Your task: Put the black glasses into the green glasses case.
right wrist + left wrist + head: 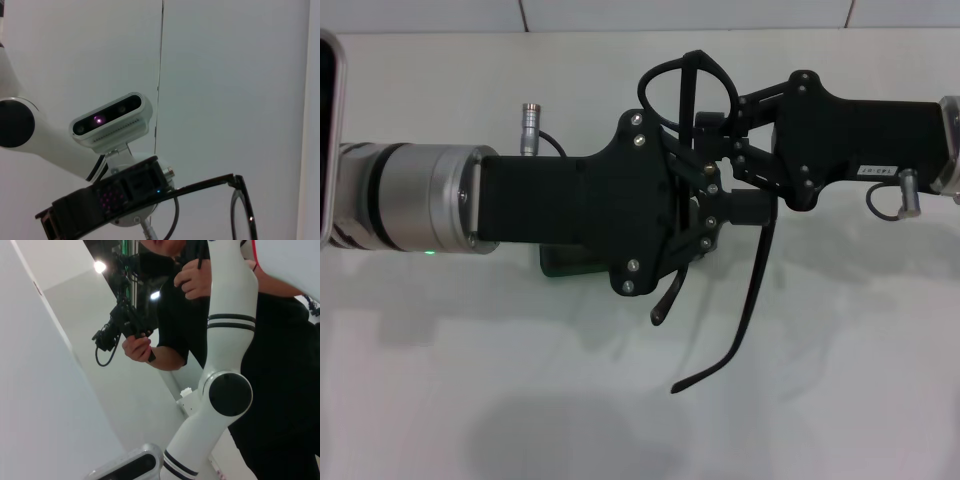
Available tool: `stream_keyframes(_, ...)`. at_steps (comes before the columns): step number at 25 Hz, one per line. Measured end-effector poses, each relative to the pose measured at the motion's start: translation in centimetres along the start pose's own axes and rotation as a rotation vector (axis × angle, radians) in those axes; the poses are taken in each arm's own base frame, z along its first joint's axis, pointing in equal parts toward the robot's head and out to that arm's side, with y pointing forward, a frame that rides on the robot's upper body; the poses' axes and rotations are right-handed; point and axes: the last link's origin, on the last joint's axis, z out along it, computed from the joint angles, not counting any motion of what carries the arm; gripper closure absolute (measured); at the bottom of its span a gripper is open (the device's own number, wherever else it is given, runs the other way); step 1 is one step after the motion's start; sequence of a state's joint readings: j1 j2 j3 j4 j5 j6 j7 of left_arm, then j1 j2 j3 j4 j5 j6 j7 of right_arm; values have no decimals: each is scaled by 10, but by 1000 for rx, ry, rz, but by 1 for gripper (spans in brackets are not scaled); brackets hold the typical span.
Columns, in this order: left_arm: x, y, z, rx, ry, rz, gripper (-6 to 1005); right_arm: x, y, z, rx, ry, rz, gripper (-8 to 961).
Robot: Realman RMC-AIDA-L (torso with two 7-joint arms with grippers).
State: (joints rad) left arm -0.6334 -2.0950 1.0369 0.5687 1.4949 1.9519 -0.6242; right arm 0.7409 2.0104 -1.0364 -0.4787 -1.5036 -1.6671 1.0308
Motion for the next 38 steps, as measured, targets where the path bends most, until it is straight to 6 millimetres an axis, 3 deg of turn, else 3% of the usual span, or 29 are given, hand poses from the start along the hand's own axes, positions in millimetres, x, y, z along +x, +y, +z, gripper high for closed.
stream_keyframes(38,-13,-8,14,98,22,-62,1000,-2,3,5,40,-104,26,843)
